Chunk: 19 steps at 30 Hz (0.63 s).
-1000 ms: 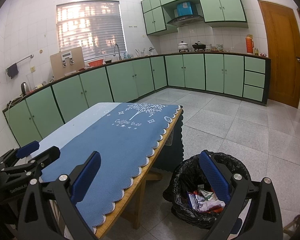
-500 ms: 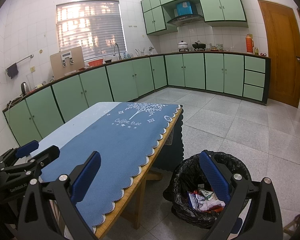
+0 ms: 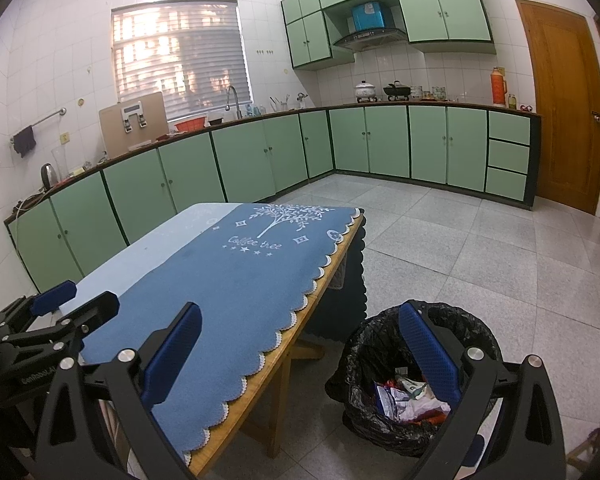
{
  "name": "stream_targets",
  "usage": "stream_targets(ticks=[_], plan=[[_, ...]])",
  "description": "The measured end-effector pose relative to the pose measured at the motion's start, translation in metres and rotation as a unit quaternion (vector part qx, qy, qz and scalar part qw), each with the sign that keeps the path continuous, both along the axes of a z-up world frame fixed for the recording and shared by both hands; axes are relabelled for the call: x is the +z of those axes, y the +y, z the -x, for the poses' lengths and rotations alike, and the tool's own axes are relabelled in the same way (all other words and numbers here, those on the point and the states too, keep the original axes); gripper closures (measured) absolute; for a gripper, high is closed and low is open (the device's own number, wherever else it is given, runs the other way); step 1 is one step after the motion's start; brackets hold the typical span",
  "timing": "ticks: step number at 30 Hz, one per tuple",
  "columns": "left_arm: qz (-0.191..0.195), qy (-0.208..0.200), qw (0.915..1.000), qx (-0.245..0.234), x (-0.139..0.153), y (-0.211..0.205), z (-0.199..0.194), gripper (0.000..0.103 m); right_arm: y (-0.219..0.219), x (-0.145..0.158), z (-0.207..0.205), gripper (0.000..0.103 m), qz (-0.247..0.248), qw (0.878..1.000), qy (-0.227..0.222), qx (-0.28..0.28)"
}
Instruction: Collect trash
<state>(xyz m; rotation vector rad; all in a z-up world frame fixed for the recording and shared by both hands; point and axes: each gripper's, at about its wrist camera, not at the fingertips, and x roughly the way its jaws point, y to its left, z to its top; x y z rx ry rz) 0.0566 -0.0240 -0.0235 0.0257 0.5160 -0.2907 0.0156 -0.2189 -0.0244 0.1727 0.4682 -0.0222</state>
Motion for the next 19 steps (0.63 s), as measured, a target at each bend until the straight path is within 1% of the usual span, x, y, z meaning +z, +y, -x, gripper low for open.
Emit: stream_targets(ticks=[19], plan=[[0.001,0.003,1.0000,0.001,0.0037,-0.0055,0.0013,0.013,-0.0004,-0.0049,-0.0006,0.006,-0.001,1.000,0.000,-0.003]])
